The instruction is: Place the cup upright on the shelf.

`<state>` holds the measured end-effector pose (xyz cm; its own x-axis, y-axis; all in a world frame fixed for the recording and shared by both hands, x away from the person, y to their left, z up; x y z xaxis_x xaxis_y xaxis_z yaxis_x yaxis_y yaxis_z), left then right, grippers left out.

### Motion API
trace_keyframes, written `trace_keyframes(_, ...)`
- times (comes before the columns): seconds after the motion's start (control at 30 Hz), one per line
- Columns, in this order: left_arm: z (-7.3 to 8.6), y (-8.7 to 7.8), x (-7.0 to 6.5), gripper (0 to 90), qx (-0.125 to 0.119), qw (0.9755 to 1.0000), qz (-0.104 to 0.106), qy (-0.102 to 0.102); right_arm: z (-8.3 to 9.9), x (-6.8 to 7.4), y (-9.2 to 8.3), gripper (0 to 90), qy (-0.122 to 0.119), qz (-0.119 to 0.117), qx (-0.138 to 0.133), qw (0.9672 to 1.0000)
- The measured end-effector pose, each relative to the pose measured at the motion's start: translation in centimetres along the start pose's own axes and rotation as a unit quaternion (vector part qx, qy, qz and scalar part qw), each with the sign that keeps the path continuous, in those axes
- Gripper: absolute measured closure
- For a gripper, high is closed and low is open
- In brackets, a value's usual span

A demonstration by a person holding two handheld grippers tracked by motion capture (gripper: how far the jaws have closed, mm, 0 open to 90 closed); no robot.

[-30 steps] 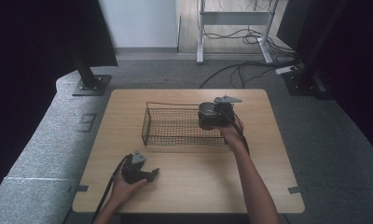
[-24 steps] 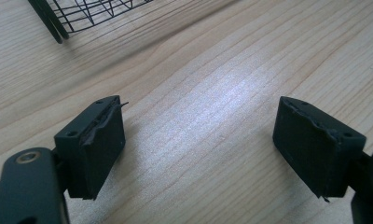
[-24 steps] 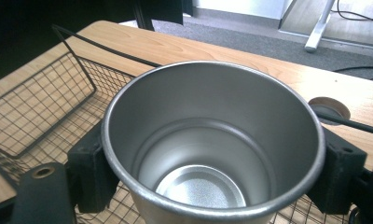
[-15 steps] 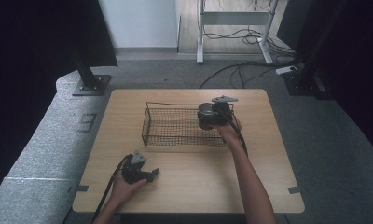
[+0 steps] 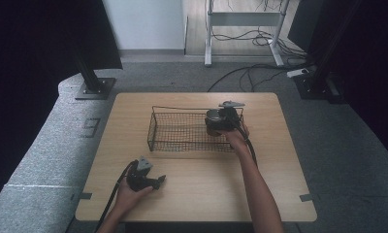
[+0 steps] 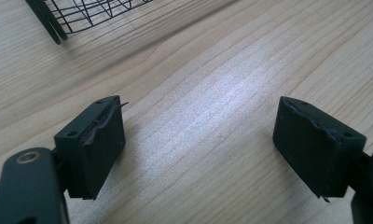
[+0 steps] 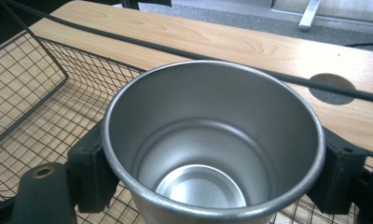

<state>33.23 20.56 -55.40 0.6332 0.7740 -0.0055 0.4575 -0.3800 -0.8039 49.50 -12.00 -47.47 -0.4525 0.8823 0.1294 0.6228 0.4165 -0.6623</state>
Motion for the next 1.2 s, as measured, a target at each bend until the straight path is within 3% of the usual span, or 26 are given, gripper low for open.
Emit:
trace_keyframes(0.3, 0.00, 0.00, -0.01, 16.6, 0.000, 1.0000, 0.000, 0.000, 0.44, 0.19, 0.88, 18.0, 0.000, 0.000, 0.011, 0.9999)
trace_keyframes(0.93, 0.00, 0.00, -0.01, 16.6, 0.000, 1.0000, 0.000, 0.000, 0.66, 0.33, 0.96, 18.0, -0.003, 0.004, 0.034, 0.9994)
trace_keyframes(1.2, -0.01, 0.01, -0.01, 16.6, 0.000, 1.0000, 0.000, 0.000, 0.84, 0.78, 1.04, 18.0, -0.020, 0.013, 0.048, 0.9985)
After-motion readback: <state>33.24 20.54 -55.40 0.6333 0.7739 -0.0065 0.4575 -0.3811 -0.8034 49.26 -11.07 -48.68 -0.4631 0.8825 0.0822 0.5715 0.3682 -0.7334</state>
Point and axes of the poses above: each handheld gripper's, and its own axes: y roughly forward along the jaws, z roughly out of its underside, x roughly to its left, the point moved 1 cm from there along y, roughly forward along the jaws, and after that the axes turned 7 degrees about x, right-handed, at the moved point
